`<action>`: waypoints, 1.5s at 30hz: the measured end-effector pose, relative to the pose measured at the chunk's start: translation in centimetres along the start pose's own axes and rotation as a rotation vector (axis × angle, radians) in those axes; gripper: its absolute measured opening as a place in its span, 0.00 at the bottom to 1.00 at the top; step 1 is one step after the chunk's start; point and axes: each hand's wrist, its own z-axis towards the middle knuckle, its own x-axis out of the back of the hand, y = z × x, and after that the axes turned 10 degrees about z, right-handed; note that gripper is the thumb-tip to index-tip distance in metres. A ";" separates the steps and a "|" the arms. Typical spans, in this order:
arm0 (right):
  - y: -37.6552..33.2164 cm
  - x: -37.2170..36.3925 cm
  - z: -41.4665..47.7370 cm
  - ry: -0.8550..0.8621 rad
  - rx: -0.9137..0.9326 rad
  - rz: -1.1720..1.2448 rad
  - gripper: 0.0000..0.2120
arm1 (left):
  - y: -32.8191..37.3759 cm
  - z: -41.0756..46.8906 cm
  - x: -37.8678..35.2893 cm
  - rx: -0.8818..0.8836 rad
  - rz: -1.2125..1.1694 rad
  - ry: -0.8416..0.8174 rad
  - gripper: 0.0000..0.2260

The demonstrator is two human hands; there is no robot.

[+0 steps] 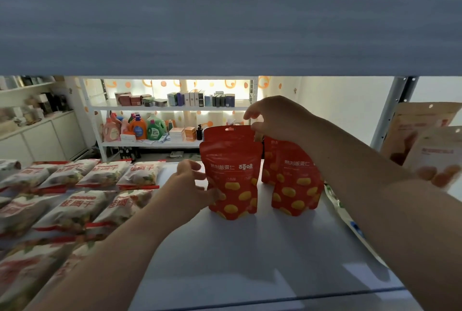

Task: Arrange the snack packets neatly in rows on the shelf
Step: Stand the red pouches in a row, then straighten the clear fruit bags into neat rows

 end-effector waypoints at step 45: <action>-24.3 -22.2 -5.6 -0.272 -0.101 0.321 0.39 | -16.3 -12.2 16.7 -0.367 0.617 0.148 0.20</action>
